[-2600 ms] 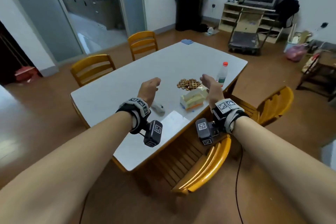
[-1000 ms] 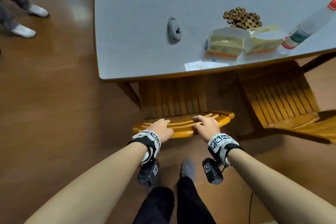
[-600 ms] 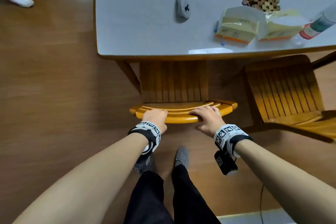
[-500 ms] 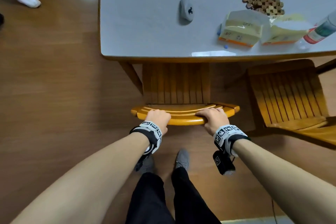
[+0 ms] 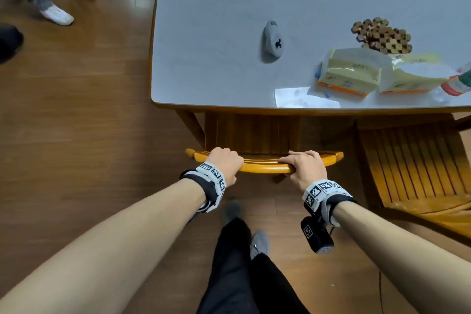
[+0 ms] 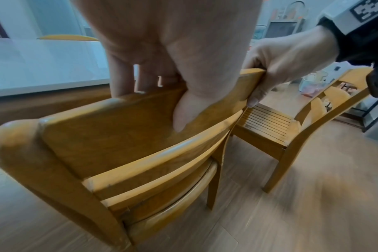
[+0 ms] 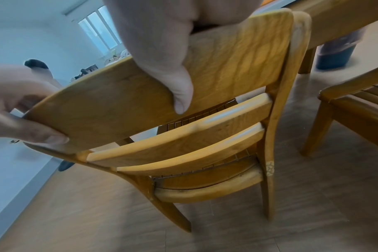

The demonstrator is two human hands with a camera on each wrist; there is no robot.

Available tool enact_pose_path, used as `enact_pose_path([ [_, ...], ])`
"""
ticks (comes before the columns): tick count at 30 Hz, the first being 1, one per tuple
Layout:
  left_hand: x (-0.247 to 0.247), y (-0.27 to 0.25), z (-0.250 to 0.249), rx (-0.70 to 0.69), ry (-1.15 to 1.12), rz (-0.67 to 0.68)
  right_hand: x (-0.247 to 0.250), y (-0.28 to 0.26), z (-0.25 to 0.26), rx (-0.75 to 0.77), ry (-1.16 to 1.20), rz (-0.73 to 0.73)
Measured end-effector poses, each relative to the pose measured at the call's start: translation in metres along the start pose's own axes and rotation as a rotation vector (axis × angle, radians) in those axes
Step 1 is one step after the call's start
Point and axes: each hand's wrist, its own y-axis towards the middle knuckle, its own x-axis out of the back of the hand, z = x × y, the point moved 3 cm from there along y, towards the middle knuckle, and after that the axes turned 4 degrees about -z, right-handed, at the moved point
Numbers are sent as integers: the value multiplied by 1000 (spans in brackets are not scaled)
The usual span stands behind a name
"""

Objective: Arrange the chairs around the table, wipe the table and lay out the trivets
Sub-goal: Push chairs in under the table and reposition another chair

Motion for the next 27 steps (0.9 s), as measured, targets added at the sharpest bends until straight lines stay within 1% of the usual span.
enact_pose_path([
  [5, -1, 17, 18, -29, -20, -11, -2, 26, 4, -3, -7, 46],
  [8, -3, 26, 25, -33, -37, 1, -4, 40, 6, -24, 2, 42],
  [12, -1, 35, 38, -32, -42, -7, -4, 59, 10, 11, 0, 82],
  [17, 1, 40, 46, -16, -44, -38, -2, 68, 14, -21, -11, 54],
  [22, -1, 44, 51, 4, -40, -41, 2, 71, 16, -17, 4, 25],
  [27, 4, 50, 56, 24, -36, -39, 6, 77, 20, -45, 18, 13],
])
